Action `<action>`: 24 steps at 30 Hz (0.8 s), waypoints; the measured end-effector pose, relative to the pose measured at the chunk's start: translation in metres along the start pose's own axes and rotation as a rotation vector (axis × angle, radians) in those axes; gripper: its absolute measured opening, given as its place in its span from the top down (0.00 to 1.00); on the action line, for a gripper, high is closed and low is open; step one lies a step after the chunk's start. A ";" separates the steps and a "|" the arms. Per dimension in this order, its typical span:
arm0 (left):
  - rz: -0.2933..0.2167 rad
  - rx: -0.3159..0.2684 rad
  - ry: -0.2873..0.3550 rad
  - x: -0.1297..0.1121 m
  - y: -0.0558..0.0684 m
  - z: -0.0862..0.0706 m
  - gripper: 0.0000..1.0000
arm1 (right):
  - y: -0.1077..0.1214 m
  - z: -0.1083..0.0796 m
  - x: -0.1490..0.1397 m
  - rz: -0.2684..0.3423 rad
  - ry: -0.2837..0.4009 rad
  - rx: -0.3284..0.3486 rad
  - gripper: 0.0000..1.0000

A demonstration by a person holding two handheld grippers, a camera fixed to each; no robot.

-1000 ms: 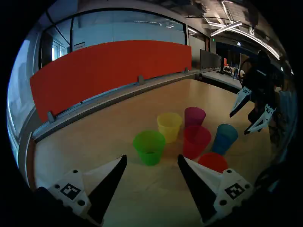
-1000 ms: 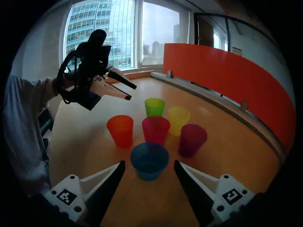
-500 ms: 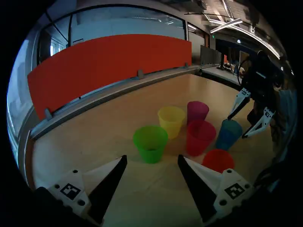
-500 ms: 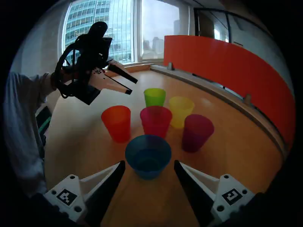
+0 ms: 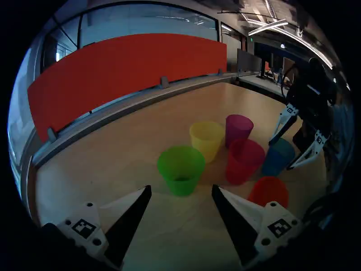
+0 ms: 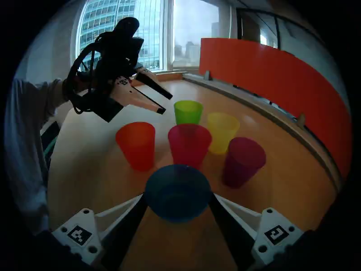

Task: Pour water

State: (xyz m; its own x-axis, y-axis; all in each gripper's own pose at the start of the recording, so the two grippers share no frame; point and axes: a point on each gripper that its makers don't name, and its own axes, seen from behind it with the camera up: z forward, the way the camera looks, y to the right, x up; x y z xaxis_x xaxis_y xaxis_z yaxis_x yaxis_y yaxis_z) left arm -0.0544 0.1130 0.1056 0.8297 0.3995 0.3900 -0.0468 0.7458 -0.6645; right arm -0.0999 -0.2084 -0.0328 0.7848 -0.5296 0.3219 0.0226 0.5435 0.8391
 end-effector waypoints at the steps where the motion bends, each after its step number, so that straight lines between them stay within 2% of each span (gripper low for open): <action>1: -0.001 -0.003 -0.003 -0.001 0.000 0.002 0.00 | -0.001 0.001 0.000 0.000 0.001 0.003 0.00; 13: 0.005 -0.010 -0.033 -0.002 -0.003 0.023 0.00 | -0.001 0.010 0.001 0.011 0.005 0.016 0.00; 24: 0.014 -0.012 -0.048 0.004 -0.004 0.042 0.00 | 0.000 0.008 0.003 0.014 0.012 0.021 0.00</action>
State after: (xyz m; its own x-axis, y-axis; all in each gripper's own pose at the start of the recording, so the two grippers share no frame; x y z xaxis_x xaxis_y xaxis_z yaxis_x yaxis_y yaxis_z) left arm -0.0744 0.1338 0.1368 0.8012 0.4354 0.4105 -0.0512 0.7334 -0.6779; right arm -0.1024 -0.2147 -0.0287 0.7922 -0.5143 0.3285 -0.0013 0.5369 0.8436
